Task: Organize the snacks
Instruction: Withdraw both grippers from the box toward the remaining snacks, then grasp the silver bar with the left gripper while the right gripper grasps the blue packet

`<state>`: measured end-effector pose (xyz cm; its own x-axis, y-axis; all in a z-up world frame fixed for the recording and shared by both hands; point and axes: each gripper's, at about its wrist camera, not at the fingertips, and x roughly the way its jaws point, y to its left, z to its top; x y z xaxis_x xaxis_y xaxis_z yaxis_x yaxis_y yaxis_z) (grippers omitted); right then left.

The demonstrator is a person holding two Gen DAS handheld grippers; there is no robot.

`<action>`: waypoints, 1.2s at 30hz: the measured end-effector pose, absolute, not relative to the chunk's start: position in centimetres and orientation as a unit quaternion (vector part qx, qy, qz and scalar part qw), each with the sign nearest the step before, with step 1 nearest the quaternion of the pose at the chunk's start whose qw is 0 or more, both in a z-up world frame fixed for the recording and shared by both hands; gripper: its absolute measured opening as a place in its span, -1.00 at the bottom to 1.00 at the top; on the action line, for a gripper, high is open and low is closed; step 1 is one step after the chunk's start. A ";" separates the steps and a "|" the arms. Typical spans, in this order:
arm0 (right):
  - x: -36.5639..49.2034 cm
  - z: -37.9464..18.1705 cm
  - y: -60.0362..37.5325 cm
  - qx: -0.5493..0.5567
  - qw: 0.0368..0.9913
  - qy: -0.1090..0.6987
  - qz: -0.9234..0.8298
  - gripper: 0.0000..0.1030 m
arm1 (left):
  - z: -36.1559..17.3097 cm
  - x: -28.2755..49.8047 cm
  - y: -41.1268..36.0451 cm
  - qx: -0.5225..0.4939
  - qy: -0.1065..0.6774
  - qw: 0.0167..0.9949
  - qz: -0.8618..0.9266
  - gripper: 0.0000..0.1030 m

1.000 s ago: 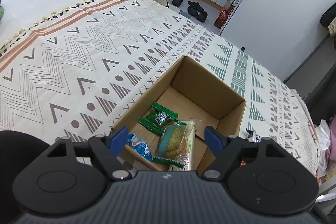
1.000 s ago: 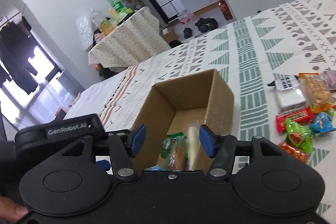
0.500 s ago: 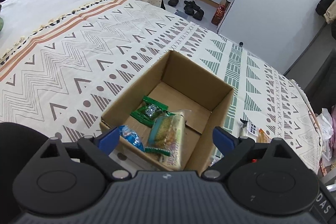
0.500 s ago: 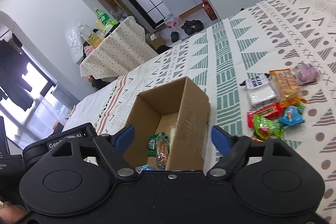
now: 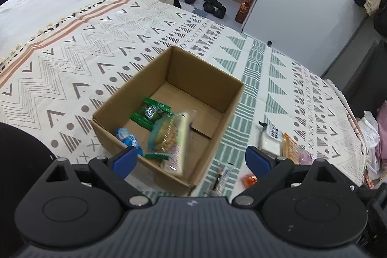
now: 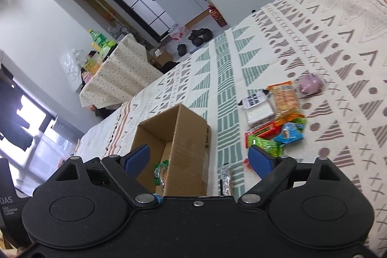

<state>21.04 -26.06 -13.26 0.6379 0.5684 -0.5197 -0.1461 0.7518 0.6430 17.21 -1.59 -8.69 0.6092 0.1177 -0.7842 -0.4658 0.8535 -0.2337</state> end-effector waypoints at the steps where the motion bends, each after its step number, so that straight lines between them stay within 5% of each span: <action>1: 21.0 -13.3 -26.4 0.289 0.858 0.371 0.206 0.75 | -8.7 17.2 -1.8 -0.214 0.410 0.871 0.165 0.85; 21: 20.9 -15.9 -34.3 0.400 0.811 0.403 0.139 0.81 | -9.9 17.8 -6.4 -0.221 0.423 0.867 0.147 0.85; 27: 21.4 -17.1 -35.2 0.420 0.798 0.412 0.132 0.61 | -10.9 18.4 -7.5 -0.217 0.423 0.868 0.143 0.79; 36: 22.4 -18.9 -35.2 0.418 0.790 0.432 0.118 0.29 | -13.4 19.8 -8.8 -0.217 0.441 0.860 0.137 0.26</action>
